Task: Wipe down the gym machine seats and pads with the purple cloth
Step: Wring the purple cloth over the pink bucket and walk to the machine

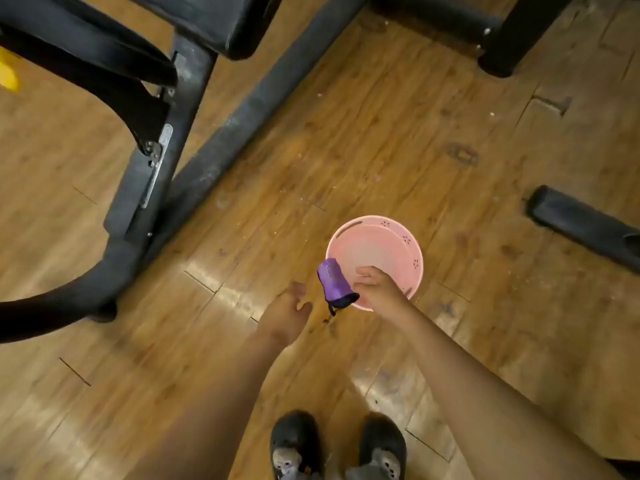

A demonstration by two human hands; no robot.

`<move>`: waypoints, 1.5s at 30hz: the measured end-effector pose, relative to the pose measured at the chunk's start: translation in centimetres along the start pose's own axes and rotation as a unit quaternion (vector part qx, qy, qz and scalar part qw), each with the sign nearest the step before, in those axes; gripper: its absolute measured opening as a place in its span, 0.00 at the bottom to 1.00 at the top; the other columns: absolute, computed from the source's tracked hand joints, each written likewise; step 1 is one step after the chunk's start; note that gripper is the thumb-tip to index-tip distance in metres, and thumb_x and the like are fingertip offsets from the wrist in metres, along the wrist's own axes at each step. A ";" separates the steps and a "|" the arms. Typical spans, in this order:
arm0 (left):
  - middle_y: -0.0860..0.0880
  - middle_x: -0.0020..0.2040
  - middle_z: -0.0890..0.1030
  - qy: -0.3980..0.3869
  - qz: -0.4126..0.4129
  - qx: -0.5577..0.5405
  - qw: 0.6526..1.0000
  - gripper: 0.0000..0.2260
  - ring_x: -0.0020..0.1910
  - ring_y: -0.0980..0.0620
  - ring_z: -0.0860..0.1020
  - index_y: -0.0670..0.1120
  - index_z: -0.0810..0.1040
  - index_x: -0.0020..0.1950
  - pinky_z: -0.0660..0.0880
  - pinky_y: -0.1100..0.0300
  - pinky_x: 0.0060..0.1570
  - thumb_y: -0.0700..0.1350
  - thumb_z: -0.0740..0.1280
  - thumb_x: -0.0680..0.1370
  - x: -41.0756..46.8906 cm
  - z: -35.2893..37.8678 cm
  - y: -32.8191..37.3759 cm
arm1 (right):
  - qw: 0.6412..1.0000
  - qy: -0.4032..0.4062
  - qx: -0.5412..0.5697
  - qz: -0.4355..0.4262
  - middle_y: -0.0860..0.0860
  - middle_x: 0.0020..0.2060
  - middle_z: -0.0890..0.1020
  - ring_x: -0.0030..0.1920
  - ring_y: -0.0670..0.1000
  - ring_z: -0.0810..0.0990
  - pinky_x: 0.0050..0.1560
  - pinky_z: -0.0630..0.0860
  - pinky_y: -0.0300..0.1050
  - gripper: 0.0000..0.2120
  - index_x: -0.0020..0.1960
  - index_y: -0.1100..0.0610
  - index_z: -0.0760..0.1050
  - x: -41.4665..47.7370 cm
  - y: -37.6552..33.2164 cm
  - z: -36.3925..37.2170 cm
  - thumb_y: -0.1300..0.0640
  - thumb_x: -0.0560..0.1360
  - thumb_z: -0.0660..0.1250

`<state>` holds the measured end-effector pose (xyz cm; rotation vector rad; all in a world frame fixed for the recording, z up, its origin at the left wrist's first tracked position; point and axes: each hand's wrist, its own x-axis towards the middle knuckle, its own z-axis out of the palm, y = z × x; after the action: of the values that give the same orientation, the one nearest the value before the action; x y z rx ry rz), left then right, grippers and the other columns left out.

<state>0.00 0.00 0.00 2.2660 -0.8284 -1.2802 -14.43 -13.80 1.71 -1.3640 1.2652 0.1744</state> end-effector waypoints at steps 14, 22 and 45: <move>0.49 0.40 0.81 -0.053 -0.187 -0.565 0.802 0.11 0.40 0.50 0.77 0.45 0.75 0.52 0.72 0.59 0.39 0.50 0.57 0.82 11.1 8.5 -4.7 | 0.992 0.018 0.127 -0.003 0.58 0.55 0.78 0.58 0.58 0.76 0.64 0.69 0.52 0.11 0.59 0.61 0.76 14.3 7.1 5.3 0.64 0.79 0.59; 0.48 0.44 0.80 -0.011 -0.087 -0.531 0.843 0.08 0.40 0.52 0.79 0.44 0.76 0.57 0.79 0.60 0.37 0.38 0.63 0.79 3.5 2.8 0.5 | 0.970 0.067 0.230 -0.030 0.58 0.53 0.80 0.50 0.57 0.80 0.52 0.78 0.53 0.13 0.49 0.48 0.72 5.3 1.8 1.2 0.65 0.74 0.66; 0.60 0.53 0.79 0.212 0.266 -0.107 0.934 0.28 0.50 0.59 0.78 0.53 0.75 0.63 0.74 0.66 0.52 0.39 0.78 0.66 -43.7 -20.5 30.9 | 0.918 0.086 0.073 -0.381 0.46 0.52 0.71 0.53 0.40 0.76 0.54 0.72 0.30 0.31 0.55 0.43 0.76 -48.2 -23.5 -13.2 0.77 0.65 0.71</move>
<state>-8.91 7.54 56.10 1.8576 -0.9875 -0.5756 -23.76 -4.63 55.38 -1.6640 0.7798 -0.5821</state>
